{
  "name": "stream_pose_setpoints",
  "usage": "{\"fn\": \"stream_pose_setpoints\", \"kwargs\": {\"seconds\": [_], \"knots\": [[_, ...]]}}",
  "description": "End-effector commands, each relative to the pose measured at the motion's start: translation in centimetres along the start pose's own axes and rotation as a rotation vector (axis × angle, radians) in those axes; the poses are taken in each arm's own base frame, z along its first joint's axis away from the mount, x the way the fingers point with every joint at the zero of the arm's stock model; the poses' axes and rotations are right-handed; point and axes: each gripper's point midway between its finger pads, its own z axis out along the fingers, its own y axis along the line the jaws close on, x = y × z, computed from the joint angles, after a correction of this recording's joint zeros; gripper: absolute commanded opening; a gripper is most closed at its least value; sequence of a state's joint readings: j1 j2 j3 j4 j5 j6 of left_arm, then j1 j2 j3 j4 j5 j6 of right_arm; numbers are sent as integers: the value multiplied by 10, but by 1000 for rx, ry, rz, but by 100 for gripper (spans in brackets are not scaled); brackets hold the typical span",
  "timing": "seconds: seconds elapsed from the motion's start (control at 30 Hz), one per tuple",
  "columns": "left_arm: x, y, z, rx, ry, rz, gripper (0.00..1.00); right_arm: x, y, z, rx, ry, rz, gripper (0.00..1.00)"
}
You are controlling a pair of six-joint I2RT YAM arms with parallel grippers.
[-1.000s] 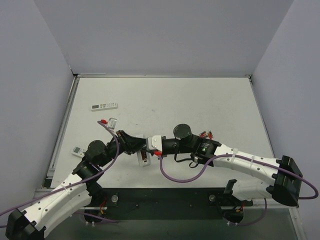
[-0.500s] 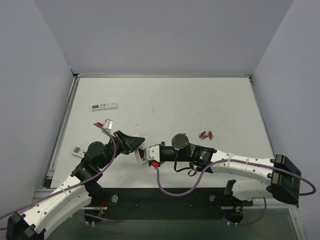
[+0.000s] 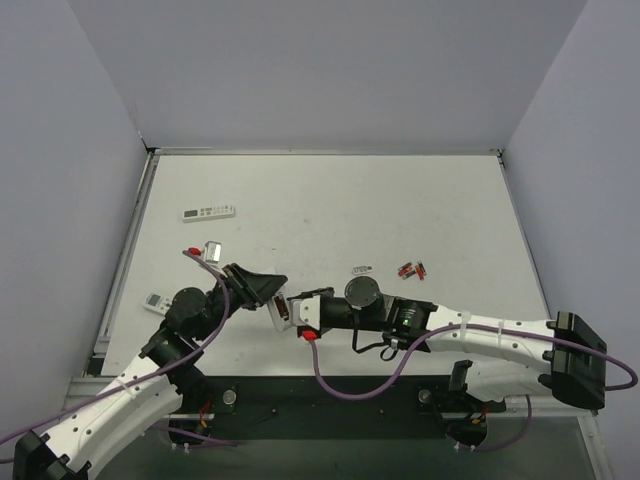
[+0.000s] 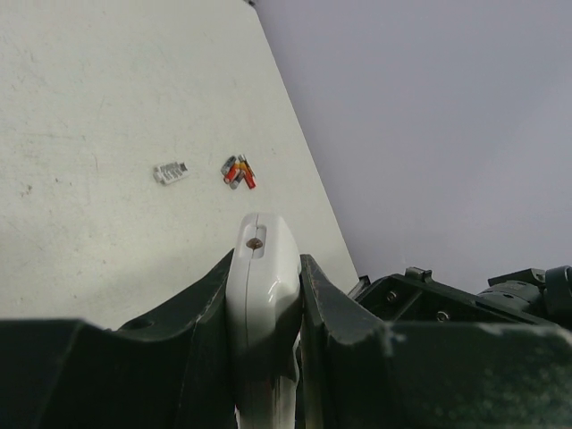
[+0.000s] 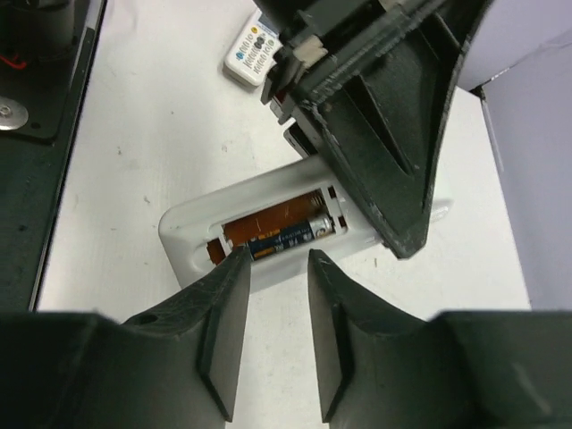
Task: Load the batteries into the remote control
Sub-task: Pick up the battery from the center of the board.
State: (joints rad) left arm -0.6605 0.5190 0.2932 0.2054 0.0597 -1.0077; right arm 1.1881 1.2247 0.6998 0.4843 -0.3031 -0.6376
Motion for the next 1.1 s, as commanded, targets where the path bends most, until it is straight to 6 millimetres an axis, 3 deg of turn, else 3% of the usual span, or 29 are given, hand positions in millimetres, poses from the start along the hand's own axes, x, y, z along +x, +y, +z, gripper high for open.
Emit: {"fn": "stream_pose_setpoints", "kwargs": {"seconds": [0.0, 0.07, 0.17, 0.27, 0.4, 0.47, 0.5, 0.67, 0.77, 0.9, 1.07], "knots": [[-27, -57, -10, 206, -92, 36, 0, 35, 15, -26, -10, 147, 134, 32], [-19, -40, -7, 169, -82, 56, 0, 20, 0, -34, 50, 111, 168, 38], [-10, -21, -5, 129, -68, 71, 0, 14, -18, -49, 144, 97, 307, 47], [-4, -10, -4, 107, -56, 83, 0, 28, -41, -71, 299, 153, 449, 52], [1, 0, -3, 89, -50, 94, 0, 76, -70, -119, 603, 347, 643, 73], [3, 3, -2, 89, -48, 96, 0, 86, -80, -137, 719, 384, 743, 74], [5, 4, -2, 92, -43, 96, 0, 100, -76, -149, 738, 451, 777, 75], [11, 8, 1, 95, -21, 111, 0, 151, -91, -203, 1015, 569, 1044, 90], [14, 8, 2, 104, -7, 114, 0, 176, -91, -227, 1091, 670, 1141, 91], [18, 8, 3, 110, 13, 122, 0, 211, -92, -257, 1190, 794, 1275, 81], [18, 4, 5, 120, 33, 144, 0, 247, -92, -267, 1218, 871, 1458, 69]]}}
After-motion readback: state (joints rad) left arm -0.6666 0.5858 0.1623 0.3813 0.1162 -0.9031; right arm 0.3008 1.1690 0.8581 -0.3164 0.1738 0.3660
